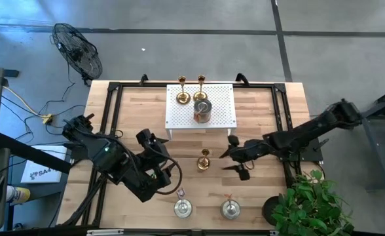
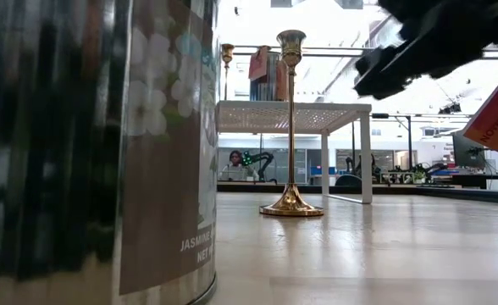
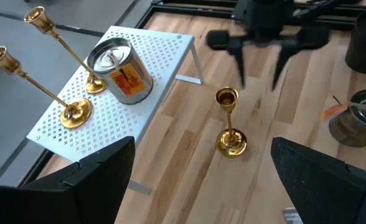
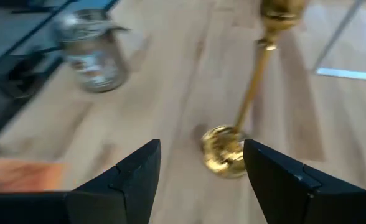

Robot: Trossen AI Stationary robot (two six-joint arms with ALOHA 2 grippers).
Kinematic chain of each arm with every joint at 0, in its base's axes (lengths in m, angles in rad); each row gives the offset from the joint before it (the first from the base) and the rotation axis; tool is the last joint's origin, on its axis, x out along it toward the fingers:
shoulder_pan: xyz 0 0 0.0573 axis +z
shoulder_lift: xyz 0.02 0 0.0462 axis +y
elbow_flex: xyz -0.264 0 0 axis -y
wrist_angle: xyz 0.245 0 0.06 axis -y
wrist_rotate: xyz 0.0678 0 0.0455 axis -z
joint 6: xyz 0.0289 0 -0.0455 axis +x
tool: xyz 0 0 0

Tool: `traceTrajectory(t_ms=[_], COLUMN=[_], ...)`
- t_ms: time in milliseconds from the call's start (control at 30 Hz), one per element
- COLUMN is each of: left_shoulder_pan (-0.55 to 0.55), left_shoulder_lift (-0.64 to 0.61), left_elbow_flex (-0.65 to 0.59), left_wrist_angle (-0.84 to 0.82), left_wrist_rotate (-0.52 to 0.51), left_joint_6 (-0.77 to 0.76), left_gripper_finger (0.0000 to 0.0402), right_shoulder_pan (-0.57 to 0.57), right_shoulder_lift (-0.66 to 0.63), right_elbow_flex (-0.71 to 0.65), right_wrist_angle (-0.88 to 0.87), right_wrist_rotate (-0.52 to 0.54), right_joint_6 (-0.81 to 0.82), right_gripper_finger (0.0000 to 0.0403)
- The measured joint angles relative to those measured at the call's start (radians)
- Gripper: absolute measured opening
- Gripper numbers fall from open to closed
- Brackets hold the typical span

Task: Pick & Place candle stick holders
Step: Put the left silver scented candle on the shelf aligned with the other silver scented candle

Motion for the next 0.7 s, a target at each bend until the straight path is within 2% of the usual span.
traceTrajectory(t_ms=[167,367,567,700], left_shoulder_pan=[-0.022,-0.060,-0.107,-0.148], left_shoulder_lift=[0.000,0.000,0.000,-0.001], left_elbow_flex=[-0.030,-0.069,-0.118,-0.186], left_wrist_angle=[0.021,0.096,0.196,0.266], left_wrist_rotate=[-0.020,-0.053,-0.064,-0.133], left_joint_6=[-0.046,-0.075,-0.081,-0.132], left_gripper_finger=[0.0369,0.0369,0.0369,0.0369], right_shoulder_pan=[0.058,0.113,0.122,0.137], right_shoulder_lift=[-0.093,-0.108,-0.100,-0.100], right_elbow_flex=[0.000,0.000,0.000,0.000], right_wrist_angle=[-0.051,-0.051,-0.048,-0.049], right_wrist_rotate=[-0.063,-0.002,0.066,0.063], right_joint_6=[0.043,0.041,0.044,0.062], right_gripper_finger=[0.0224,0.0224,0.0224,0.0224])
